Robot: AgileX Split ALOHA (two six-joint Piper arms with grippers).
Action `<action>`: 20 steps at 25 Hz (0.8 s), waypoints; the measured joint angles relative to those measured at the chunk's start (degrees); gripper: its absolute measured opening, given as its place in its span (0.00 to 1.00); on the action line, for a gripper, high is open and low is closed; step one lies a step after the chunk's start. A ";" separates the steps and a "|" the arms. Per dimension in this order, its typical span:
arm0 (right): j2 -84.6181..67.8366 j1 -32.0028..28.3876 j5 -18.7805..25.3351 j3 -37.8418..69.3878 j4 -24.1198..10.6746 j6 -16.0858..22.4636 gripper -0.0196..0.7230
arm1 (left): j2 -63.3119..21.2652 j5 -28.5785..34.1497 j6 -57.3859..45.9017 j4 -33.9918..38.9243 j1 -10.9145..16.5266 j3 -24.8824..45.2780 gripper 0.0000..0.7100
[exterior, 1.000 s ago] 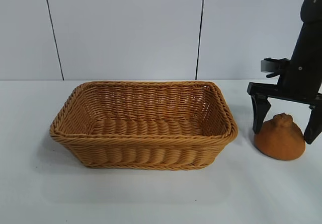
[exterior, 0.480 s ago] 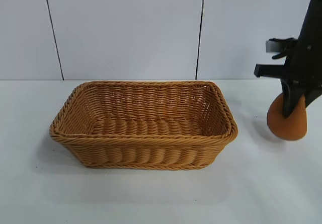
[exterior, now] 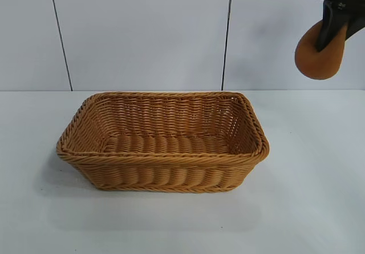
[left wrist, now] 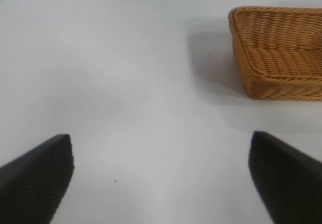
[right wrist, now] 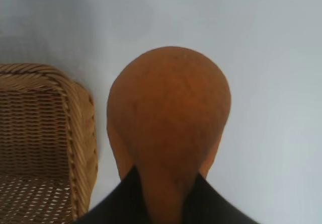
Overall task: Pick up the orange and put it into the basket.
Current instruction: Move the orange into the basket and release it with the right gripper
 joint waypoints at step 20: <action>7.51 29.18 -9.83 -0.07 -0.03 1.78 0.07 | 0.00 0.00 0.00 0.00 0.00 0.00 0.95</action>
